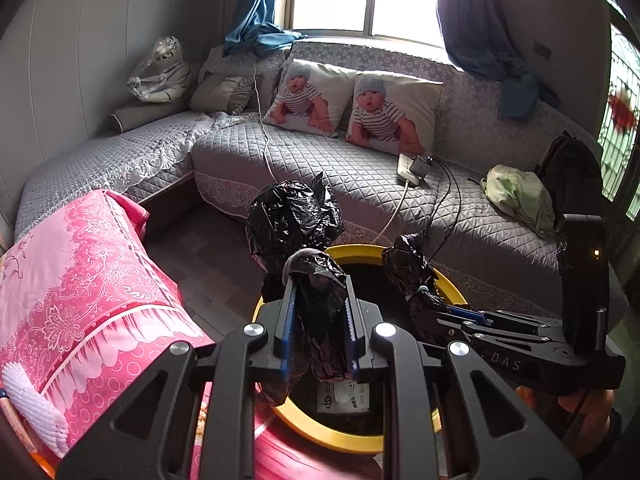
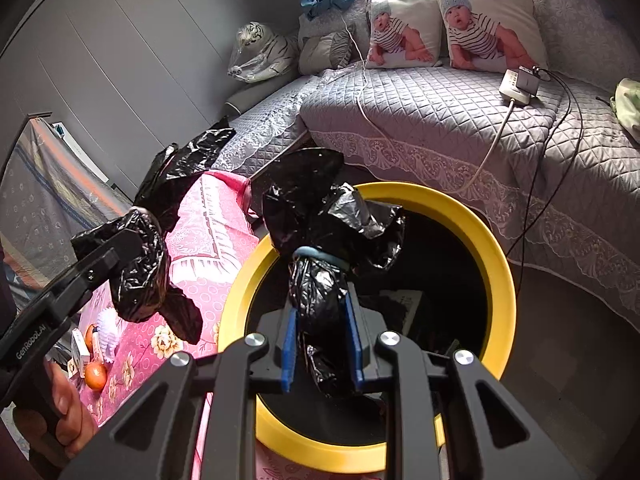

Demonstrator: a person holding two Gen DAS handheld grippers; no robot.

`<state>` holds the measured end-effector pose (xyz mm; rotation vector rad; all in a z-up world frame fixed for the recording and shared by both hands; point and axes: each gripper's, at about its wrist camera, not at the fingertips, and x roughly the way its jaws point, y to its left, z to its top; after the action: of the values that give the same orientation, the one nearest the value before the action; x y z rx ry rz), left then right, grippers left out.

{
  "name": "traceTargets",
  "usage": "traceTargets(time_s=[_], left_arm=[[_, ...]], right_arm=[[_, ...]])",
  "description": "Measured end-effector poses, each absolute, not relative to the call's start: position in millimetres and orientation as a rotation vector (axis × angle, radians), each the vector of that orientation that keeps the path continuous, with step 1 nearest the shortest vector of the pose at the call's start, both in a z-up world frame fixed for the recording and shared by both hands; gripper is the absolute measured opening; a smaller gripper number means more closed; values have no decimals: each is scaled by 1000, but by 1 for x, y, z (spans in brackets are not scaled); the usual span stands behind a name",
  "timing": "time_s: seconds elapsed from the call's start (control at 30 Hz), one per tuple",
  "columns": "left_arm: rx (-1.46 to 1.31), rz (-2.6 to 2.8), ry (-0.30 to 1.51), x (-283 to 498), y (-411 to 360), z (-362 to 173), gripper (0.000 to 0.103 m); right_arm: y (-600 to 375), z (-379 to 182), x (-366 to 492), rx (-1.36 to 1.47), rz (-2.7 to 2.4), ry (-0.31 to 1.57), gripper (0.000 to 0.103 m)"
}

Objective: Collect trash
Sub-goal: 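Open both tools to drop the black bags into the bin, then grasp the white foam mesh sleeve on the bed with the right tool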

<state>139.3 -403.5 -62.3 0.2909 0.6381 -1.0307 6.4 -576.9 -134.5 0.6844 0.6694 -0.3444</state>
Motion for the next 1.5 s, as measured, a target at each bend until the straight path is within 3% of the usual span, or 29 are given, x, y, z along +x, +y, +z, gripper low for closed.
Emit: traceTargets(time_s=[0.3, 0.33, 0.4, 0.43, 0.47, 0.5, 0.57, 1.0, 1.27, 1.5], left_arm=[[291, -1042, 728, 152, -426, -90, 22], [287, -1047, 731, 153, -427, -90, 26], [262, -1047, 733, 156, -424, -89, 47], [244, -1037, 726, 158, -421, -87, 67], [227, -1028, 716, 159, -418, -86, 75], [210, -1025, 711, 161, -414, -84, 78], [171, -999, 704, 165, -405, -80, 93], [-180, -810, 444, 163, -259, 1, 95], [-257, -635, 208, 146, -116, 51, 95], [-214, -336, 145, 133, 5, 44, 95]], right_arm=[[-583, -141, 4, 722, -355, 678, 20], [-584, -140, 3, 725, -357, 673, 21], [-588, -140, 0, 739, -369, 666, 26], [-590, -139, -2, 742, -379, 663, 30], [-592, -139, -3, 743, -393, 660, 35], [-594, -138, -5, 744, -408, 657, 38], [-598, -138, -10, 757, -423, 644, 58], [-541, -102, 10, 553, -275, 590, 61], [-421, -70, 89, 230, 39, 631, 61], [-305, -75, 169, -12, 244, 768, 61]])
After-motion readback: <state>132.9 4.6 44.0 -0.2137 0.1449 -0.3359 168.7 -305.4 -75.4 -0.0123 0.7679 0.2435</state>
